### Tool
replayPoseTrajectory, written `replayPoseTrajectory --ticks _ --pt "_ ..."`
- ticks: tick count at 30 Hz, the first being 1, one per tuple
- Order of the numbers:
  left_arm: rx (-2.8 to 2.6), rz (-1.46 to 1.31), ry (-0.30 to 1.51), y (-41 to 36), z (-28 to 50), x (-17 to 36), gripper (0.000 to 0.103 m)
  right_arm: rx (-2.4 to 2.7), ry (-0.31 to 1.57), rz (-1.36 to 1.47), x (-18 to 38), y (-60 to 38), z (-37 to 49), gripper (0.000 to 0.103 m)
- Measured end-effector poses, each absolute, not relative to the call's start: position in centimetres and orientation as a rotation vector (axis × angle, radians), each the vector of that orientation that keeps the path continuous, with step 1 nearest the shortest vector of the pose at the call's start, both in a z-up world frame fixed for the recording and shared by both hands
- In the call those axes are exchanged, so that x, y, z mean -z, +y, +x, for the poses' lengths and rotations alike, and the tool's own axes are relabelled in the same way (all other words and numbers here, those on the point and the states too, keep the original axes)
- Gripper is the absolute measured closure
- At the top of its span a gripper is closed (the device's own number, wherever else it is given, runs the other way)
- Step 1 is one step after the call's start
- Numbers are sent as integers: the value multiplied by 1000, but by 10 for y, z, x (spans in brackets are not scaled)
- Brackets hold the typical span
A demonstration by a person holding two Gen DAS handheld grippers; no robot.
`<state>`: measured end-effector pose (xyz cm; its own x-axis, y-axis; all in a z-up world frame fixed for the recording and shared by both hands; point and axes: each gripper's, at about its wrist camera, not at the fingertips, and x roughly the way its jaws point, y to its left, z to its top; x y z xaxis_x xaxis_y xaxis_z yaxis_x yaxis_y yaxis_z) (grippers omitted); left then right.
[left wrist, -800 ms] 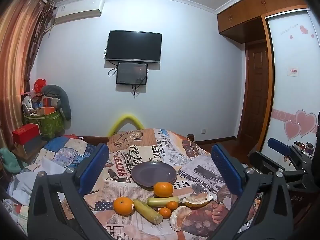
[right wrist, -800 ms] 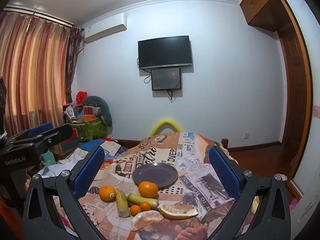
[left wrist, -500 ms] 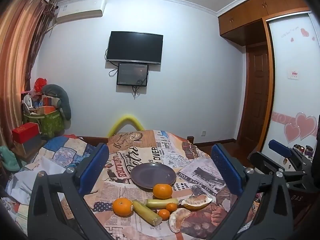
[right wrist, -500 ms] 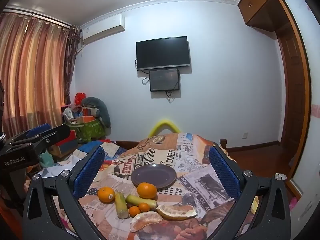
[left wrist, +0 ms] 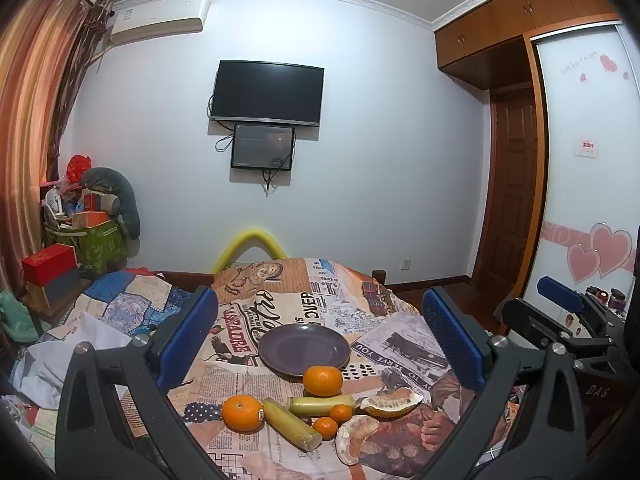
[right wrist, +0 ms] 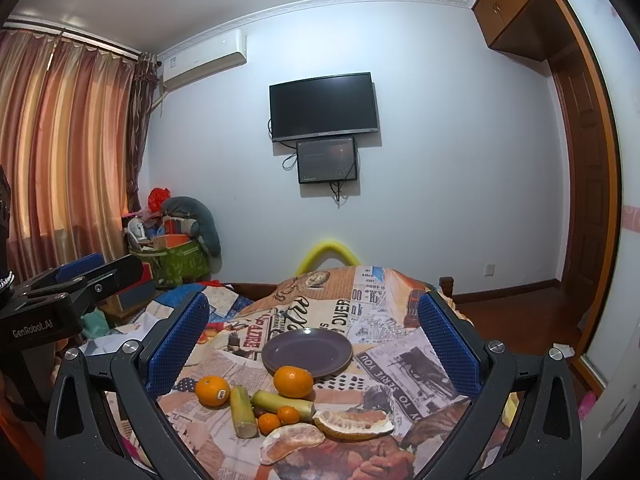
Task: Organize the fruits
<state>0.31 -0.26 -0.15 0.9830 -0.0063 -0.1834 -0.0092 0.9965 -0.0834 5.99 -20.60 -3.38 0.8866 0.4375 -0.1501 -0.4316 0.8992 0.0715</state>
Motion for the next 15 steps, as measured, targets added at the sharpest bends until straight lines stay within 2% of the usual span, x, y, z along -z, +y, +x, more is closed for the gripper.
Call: replayPoseTrajectory --ticks 15 --pt "2 -73 182 -4 3 2 0 -445 165 43 35 -207 63 0"
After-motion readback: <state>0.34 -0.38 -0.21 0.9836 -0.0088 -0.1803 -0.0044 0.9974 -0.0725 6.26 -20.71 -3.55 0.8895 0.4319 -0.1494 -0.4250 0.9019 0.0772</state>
